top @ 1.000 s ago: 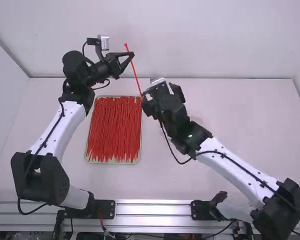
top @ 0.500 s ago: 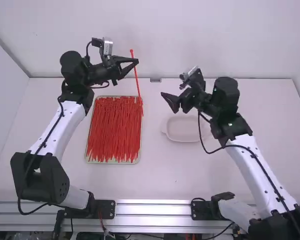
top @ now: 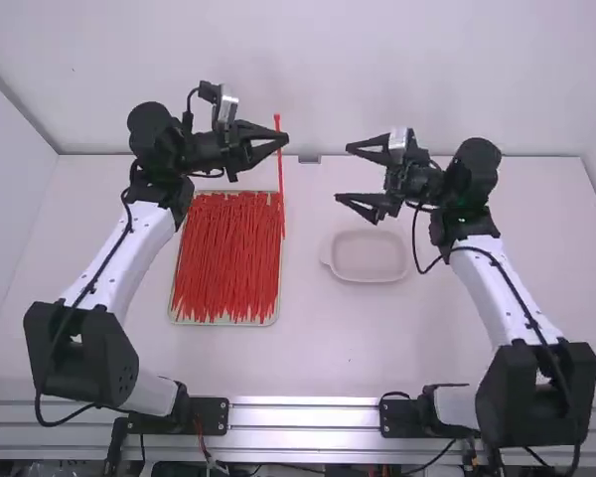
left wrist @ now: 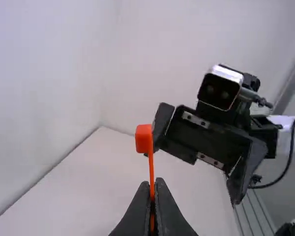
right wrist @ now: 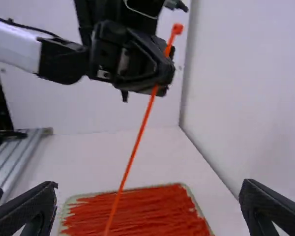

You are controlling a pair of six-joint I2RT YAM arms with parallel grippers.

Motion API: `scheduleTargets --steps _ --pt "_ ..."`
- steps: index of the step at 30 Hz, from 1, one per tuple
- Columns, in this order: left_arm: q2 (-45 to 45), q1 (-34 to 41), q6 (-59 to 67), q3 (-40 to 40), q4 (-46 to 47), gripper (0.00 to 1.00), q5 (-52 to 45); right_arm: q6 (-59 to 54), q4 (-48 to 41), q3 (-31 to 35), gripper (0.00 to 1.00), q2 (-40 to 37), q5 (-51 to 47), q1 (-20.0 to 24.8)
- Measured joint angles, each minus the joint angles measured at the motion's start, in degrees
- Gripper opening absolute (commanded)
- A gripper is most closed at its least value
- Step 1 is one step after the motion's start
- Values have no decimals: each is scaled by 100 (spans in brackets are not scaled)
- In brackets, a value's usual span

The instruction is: Fasten the cable tie

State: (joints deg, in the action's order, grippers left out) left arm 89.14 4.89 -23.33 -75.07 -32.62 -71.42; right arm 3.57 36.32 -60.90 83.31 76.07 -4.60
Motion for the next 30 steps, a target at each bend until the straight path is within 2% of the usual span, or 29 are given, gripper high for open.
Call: scheduleTargets --steps 5,12,23,30 --pt "0 0 50 0 -46 2 -4 396 503 0 99 155 177 -127" --pt "0 0 68 0 -136 2 -17 636 505 0 99 234 17 -330" --pt "-2 0 -1058 0 -2024 2 -61 673 505 0 99 236 -522 -833" --pt "0 72 -1941 0 -2857 2 -44 660 295 0 98 236 -623 -1102"
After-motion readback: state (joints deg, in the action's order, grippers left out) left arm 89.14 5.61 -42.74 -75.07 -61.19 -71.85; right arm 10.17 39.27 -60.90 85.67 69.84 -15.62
